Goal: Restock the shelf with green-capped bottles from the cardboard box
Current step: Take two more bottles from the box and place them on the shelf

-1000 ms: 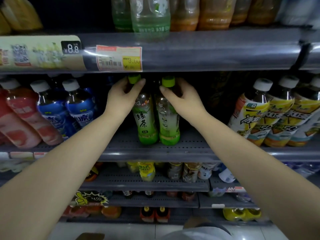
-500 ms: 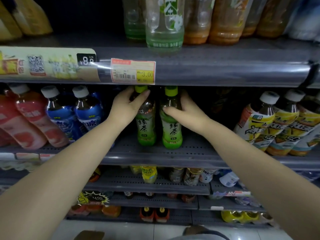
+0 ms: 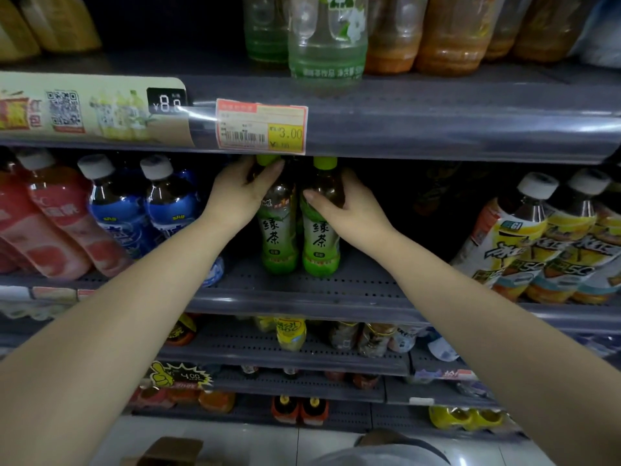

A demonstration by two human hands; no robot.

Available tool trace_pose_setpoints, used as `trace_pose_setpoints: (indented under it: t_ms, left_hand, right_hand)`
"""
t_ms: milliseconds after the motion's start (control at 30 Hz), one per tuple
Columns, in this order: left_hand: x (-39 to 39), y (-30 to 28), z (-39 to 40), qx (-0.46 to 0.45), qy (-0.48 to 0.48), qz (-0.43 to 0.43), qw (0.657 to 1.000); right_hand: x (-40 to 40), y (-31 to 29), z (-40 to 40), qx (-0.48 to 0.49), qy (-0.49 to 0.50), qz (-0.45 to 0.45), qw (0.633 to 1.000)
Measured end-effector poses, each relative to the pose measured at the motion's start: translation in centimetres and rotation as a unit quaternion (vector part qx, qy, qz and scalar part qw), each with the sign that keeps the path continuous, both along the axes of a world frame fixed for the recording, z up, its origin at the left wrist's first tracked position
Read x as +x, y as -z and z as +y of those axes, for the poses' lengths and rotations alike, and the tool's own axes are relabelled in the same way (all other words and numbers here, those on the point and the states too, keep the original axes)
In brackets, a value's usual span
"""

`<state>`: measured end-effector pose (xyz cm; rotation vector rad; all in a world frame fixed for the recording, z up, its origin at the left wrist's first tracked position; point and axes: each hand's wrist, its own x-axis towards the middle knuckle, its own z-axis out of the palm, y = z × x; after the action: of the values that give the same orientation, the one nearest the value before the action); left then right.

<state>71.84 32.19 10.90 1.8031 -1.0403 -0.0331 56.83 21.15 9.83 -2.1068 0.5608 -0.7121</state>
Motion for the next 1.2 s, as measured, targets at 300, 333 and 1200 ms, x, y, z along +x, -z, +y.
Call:
trace_pose_setpoints:
  t_ms: [300,333,1200]
  left_hand:
    - [-0.3,0.8,0.3,-0.006,0.018,0.068,0.997]
    - [-0.3,0.7,0.2,-0.006,0.021,0.075,0.997]
    - [-4.6,8.1,22.7,0.036,-0.005,0.085,0.996]
  right_hand:
    - [0.4,0.1,-0.6,-0.011,-0.012,0.007,1.000]
    - [0.4,0.1,-0.6,-0.014,-0.015,0.006,1.000]
    - [-3.1,3.9,18.8,0.069,-0.013,-0.022,0.997]
